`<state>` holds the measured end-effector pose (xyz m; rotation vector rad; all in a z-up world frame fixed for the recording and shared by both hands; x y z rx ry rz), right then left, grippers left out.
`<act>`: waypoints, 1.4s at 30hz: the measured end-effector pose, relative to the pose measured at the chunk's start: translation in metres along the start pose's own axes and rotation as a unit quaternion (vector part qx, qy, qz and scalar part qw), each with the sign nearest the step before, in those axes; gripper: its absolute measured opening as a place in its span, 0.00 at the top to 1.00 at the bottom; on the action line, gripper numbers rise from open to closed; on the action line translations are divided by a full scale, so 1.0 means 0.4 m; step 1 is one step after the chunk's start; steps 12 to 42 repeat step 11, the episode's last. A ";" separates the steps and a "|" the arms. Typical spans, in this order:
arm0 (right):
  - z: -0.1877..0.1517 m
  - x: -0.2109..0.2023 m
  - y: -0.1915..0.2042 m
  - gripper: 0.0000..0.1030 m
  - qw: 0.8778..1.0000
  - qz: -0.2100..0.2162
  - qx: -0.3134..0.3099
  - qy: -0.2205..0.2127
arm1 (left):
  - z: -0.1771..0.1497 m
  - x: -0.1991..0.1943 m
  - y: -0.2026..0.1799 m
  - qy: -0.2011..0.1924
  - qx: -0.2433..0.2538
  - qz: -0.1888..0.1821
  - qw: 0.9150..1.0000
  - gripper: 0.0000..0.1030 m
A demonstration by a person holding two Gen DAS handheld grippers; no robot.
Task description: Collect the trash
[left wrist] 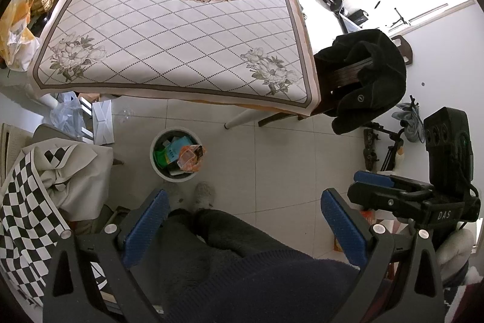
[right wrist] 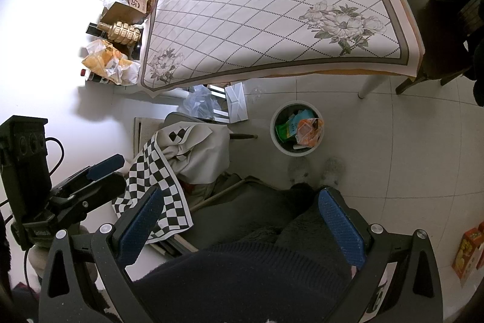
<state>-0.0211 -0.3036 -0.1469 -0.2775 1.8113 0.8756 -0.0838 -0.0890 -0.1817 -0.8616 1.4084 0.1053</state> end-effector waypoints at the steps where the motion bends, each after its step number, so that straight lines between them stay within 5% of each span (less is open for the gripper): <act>1: 0.000 -0.001 -0.001 0.00 1.000 0.000 0.001 -0.001 | 0.000 0.000 0.000 0.000 0.001 0.000 1.000 0.00; 42: -0.006 0.019 0.006 0.00 1.000 0.003 0.003 0.002 | -0.003 -0.002 -0.004 -0.004 0.001 0.004 1.000 0.00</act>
Point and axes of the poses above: each gripper's, at about its wrist camera, not at the fingertips, and x roughly the way its jaws point, y to its left, z to its top, the point moved 3 cm from there along x, roughly the way its jaws point, and after that the axes turned 14 degrees about y, right-handed, at the moved point
